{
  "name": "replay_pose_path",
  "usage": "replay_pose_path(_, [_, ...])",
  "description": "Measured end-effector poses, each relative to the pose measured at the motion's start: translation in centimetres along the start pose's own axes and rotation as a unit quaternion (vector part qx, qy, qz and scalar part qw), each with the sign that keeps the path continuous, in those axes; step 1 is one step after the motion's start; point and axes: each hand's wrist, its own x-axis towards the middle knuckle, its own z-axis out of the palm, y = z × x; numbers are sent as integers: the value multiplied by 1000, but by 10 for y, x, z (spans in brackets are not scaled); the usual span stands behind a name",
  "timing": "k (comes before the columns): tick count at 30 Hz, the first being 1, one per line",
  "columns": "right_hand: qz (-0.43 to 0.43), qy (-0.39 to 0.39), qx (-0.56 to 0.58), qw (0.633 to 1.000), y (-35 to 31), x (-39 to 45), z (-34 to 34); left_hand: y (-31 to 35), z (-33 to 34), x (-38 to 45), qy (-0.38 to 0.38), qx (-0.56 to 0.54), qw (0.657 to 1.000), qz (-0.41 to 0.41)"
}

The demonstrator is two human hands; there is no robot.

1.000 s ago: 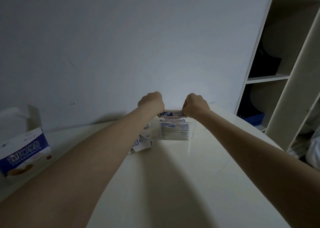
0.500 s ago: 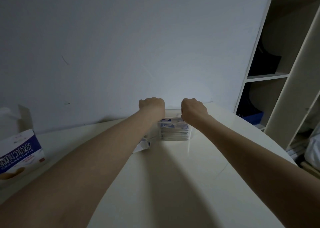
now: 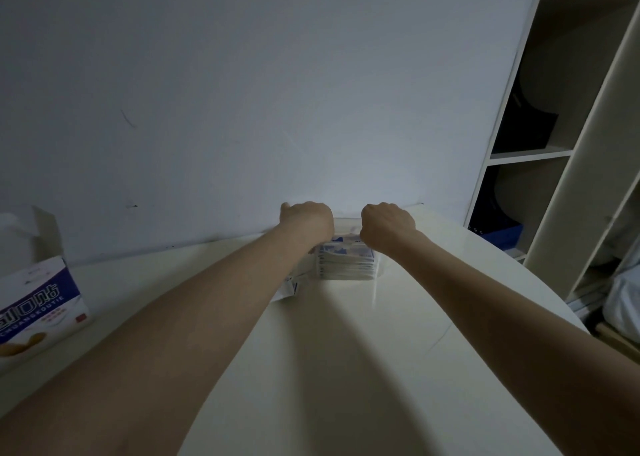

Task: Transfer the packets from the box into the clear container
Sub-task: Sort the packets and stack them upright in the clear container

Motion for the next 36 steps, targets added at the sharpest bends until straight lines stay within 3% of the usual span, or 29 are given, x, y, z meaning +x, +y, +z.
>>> replay_pose_path(2, [10,16,4,1000,-2,-4,-5,-5,-5,-3,41,0,999,8])
replay_pose_path(5, [0,111,40,993,-11,-8,-19,-23,-14,-9,132,-45,990,6])
replay_pose_path(8, [-84,165,117,976,-33,-14,-30,-47,-14,-20,170,-78,982,-4])
replay_pose_path(12, [-277,60,141,949,-69,-32,-21,-80,3,-45,81,-97,992,-6])
replay_pose_path(14, [-324,-10,114,939,-81,-39,-6,-100,15,-60,17,-113,993,13])
replay_pose_path(18, [-292,-58,132,945,-97,-46,28,-130,38,-88,-63,-130,988,50])
replay_pose_path(28, [-248,-57,153,955,-91,-50,25,-145,56,-95,-33,-200,978,40])
replay_pose_path(31, [-229,-90,156,957,-74,-49,19,-148,54,-96,-52,-315,946,55])
replay_pose_path(34, [-238,-116,113,958,-74,-56,17,-151,52,-90,10,-419,908,4])
replay_pose_path(36, [-259,-97,52,959,-84,-59,19,-151,54,-85,14,-399,915,-53])
